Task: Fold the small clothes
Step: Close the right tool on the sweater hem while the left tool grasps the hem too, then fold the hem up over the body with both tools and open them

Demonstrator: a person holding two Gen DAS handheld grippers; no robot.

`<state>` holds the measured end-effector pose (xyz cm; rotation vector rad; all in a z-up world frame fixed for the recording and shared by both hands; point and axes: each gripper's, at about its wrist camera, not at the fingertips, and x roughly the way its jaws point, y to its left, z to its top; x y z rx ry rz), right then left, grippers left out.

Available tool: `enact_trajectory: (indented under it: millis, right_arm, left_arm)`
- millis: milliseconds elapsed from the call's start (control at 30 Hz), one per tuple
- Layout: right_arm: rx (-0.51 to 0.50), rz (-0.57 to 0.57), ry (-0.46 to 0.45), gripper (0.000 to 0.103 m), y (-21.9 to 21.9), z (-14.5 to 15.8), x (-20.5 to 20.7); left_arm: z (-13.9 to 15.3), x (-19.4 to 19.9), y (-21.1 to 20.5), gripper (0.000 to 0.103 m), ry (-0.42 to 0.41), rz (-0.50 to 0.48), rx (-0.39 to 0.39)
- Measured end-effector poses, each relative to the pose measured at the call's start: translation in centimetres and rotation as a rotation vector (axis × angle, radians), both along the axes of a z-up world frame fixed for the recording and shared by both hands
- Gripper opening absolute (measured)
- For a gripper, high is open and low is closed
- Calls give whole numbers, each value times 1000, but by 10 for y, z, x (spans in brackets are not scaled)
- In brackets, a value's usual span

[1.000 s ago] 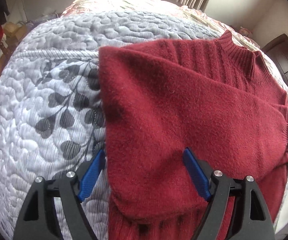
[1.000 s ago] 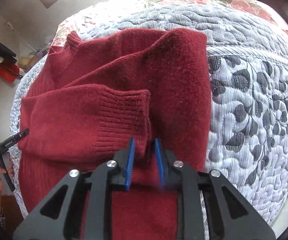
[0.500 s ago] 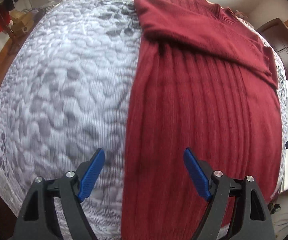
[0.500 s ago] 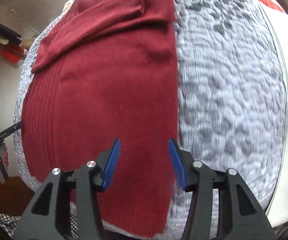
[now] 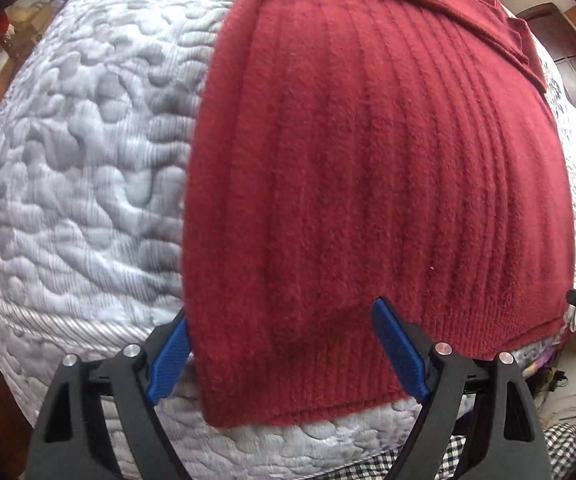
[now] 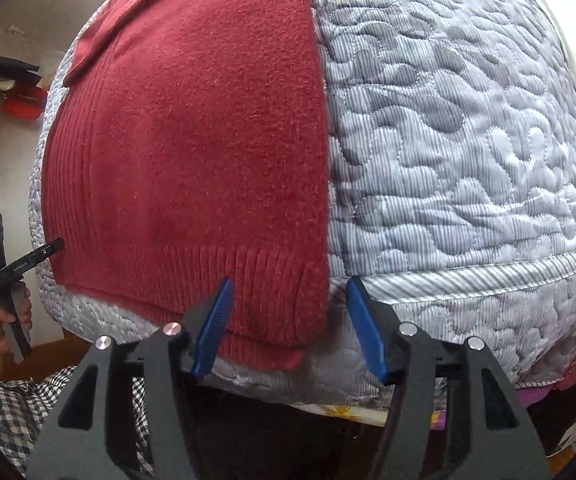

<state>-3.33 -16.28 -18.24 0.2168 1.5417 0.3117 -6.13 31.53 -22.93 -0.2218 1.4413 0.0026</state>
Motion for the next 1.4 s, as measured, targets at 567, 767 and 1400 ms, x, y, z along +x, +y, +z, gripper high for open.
enact_trajectory:
  millis: [567, 767, 1400]
  right_arm:
    - [147, 35, 31, 6, 9, 1, 2]
    - [298, 13, -38, 6, 0, 39, 15]
    - [313, -113, -47, 6, -2, 38, 195]
  left_arm:
    - [6, -36, 4, 14, -17, 59, -76]
    - [49, -25, 19, 14, -120, 76, -191]
    - [75, 124, 70, 10, -244, 213, -185]
